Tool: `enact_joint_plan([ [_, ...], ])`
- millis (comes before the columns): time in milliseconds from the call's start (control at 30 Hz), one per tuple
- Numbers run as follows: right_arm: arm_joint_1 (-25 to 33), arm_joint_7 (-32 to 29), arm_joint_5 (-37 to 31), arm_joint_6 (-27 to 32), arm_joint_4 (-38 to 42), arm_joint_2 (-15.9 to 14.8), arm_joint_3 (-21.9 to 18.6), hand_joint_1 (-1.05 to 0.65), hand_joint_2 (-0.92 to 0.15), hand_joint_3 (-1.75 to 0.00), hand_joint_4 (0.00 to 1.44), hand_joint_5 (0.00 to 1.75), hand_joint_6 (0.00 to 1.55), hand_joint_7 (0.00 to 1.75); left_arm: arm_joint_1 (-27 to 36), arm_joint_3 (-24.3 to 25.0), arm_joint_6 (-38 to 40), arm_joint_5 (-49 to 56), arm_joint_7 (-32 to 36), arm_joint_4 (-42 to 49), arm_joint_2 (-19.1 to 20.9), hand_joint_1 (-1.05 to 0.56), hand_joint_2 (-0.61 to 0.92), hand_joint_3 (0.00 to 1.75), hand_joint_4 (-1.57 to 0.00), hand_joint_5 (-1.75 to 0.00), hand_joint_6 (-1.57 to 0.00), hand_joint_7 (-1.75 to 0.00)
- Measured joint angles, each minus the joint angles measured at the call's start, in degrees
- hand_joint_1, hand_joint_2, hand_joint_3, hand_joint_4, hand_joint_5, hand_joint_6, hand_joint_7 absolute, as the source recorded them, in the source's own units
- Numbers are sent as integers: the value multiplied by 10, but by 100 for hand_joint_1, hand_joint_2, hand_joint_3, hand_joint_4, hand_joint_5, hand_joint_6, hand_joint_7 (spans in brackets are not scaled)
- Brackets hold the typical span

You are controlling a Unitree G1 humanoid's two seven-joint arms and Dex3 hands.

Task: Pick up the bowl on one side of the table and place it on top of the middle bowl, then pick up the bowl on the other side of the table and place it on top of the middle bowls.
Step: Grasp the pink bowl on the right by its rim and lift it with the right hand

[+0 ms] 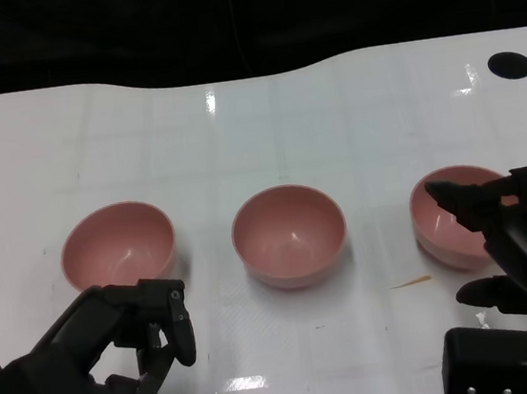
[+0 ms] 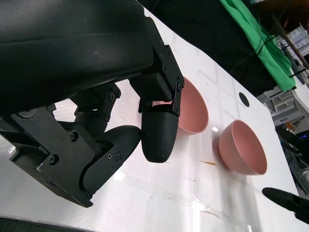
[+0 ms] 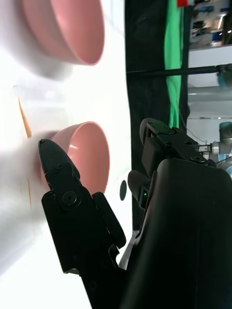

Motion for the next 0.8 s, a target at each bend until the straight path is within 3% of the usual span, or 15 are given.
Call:
enact_joint_plan([
  [267, -26, 5, -14, 17, 38, -4, 20, -64, -84, 0, 12, 52, 28, 1, 0, 0, 0, 0, 0, 0, 0, -10, 32, 149, -87, -174, -81, -156],
  [400, -67, -7, -15, 12, 124, -6, 42, -65, -83, 0, 18, 49, 31, 2, -2, -2, -1, 0, 0, -1, 0, -10, 31, 150, -88, -175, -81, -157],
  [800, -124, -50, -13, 8, 250, -8, 85, -65, -85, 0, 27, 34, 35, 1, -2, -3, -1, 1, 0, -6, 0, -9, 32, 149, -87, -174, -81, -156],
])
